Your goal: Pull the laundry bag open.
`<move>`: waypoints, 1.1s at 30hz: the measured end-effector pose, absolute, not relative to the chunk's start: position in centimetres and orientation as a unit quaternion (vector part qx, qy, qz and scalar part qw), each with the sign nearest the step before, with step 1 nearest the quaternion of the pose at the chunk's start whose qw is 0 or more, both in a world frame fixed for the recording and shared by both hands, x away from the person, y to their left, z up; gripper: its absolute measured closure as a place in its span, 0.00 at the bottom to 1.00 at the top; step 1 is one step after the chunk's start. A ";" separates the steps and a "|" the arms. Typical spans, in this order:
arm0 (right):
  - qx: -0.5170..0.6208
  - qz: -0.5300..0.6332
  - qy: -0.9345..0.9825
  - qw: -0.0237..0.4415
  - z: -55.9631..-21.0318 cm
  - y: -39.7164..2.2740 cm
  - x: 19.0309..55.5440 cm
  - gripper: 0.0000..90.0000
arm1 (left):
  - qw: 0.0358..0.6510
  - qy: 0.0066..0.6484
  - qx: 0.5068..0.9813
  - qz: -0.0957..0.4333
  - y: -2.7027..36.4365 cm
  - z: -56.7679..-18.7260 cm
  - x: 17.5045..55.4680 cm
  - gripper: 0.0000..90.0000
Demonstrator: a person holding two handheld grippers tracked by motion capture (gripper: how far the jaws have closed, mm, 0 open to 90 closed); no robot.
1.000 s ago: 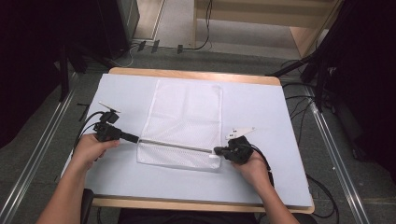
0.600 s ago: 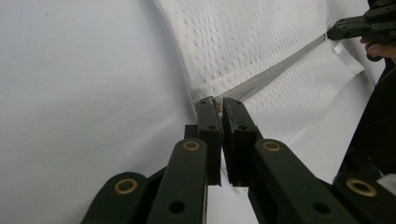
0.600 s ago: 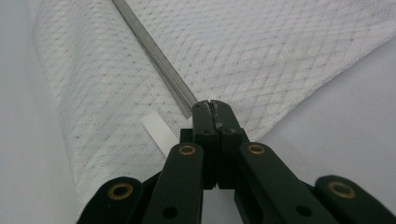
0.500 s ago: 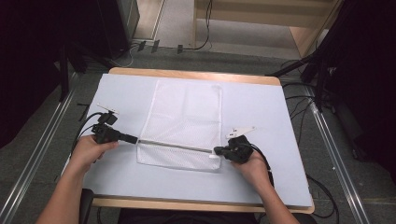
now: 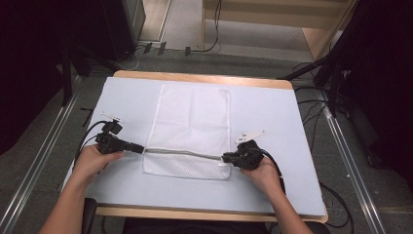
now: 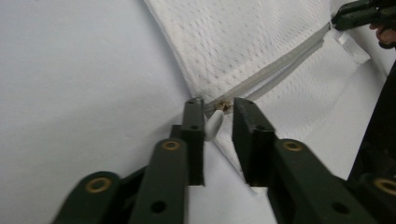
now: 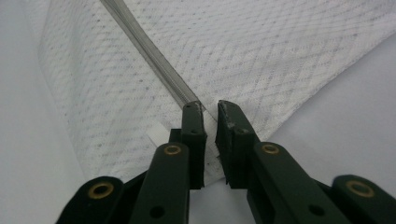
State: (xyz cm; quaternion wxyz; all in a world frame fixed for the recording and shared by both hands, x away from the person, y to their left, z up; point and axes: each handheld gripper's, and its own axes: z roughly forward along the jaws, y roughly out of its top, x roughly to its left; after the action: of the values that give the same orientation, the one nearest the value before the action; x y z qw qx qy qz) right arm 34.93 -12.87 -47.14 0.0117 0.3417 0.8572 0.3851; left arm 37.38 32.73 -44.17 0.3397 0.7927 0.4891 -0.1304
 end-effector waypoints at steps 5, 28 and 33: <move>0.341 0.383 0.858 0.015 -46.8 -12.6 34.9 0.84 | 0.357 0.485 0.790 -0.117 32.9 -43.9 37.3 0.73; 0.365 0.436 0.822 0.040 -45.3 -15.5 36.1 0.54 | 0.370 0.487 0.791 0.000 34.0 -42.9 37.6 0.43; 0.384 0.442 0.809 0.051 -45.1 -17.0 36.6 0.51 | 0.368 0.494 0.788 0.019 34.4 -42.8 37.6 0.42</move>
State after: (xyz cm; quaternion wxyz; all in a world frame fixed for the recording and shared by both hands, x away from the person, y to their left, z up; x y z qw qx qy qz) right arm 36.56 -17.03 -45.07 0.0515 0.3841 0.8092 0.4417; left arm 37.57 34.38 -42.76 0.3677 0.7876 0.4942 0.0188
